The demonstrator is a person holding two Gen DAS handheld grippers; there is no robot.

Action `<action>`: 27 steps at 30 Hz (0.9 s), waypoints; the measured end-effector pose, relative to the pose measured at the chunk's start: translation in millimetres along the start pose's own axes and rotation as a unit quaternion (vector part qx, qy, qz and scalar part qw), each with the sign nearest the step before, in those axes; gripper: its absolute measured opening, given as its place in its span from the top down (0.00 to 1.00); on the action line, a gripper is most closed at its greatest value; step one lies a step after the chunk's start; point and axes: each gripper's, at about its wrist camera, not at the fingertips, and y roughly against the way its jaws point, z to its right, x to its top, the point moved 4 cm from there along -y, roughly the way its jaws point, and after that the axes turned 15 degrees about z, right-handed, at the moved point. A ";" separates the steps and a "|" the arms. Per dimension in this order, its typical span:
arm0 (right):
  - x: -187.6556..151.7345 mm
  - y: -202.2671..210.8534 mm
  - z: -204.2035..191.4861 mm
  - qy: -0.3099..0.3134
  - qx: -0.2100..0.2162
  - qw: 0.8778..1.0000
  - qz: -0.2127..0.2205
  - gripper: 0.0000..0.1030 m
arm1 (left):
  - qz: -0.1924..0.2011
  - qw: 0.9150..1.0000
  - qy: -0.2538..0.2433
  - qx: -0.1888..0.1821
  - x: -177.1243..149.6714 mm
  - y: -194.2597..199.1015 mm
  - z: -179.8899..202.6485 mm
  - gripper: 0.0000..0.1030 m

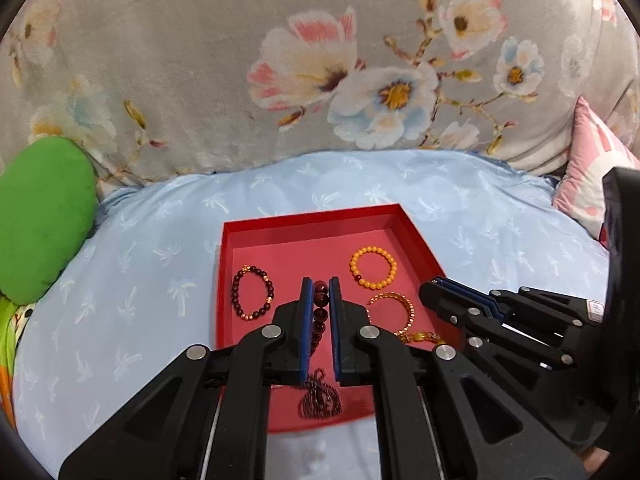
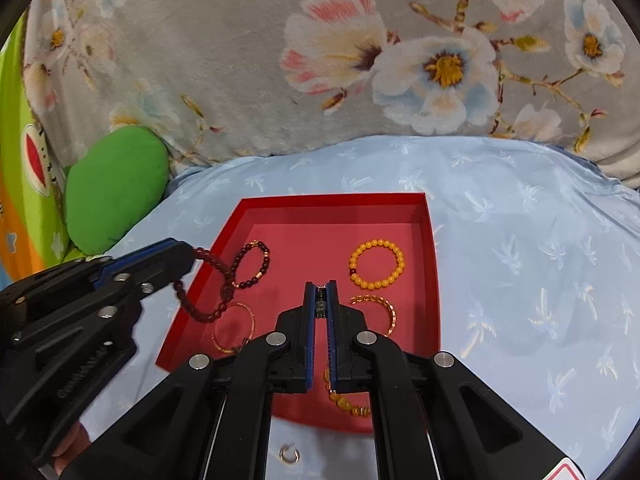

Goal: Organize jewelry
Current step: 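Carry the red bracelet and gold ring into the red tray and open both tools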

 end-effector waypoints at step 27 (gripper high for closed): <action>-14.0 -62.6 6.6 0.005 -0.039 0.999 -0.032 0.71 | -0.040 0.998 -0.013 0.054 -34.6 -73.8 -21.9 0.74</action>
